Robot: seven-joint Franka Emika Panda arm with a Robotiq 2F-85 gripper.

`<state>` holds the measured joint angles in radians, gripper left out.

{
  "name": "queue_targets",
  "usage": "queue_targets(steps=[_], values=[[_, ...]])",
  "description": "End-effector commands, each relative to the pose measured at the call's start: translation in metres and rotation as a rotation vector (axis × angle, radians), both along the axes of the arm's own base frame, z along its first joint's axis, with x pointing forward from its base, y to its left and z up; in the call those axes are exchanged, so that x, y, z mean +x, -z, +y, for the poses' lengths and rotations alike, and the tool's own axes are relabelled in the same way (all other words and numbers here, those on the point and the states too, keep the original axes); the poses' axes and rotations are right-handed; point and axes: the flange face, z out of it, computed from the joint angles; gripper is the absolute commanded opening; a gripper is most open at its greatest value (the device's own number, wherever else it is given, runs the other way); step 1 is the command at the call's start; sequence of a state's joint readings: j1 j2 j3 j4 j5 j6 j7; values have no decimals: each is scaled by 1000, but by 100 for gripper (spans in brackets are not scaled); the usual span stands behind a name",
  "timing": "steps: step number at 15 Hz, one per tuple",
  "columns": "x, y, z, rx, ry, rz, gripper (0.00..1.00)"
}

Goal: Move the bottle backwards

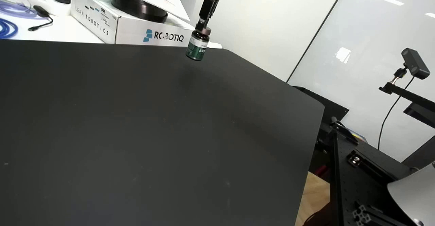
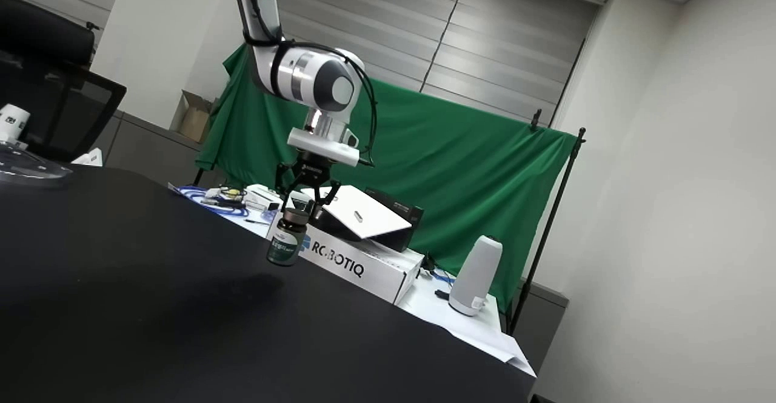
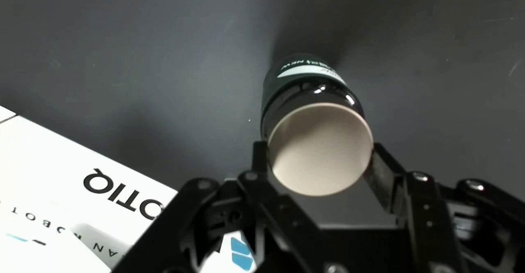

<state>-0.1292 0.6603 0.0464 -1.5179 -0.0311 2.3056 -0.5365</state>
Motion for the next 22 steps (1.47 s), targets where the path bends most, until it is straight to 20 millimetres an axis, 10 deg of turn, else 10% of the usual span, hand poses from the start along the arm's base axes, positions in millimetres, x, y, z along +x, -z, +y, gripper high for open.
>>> queue_targets(steps=[1,11,12,22], values=[[9,8,-2,-3,-25,22,36],[12,36,-3,8,-33,49,36],[12,33,-3,11,-38,46,86],[-23,-84,-19,19,-23,-59,100]])
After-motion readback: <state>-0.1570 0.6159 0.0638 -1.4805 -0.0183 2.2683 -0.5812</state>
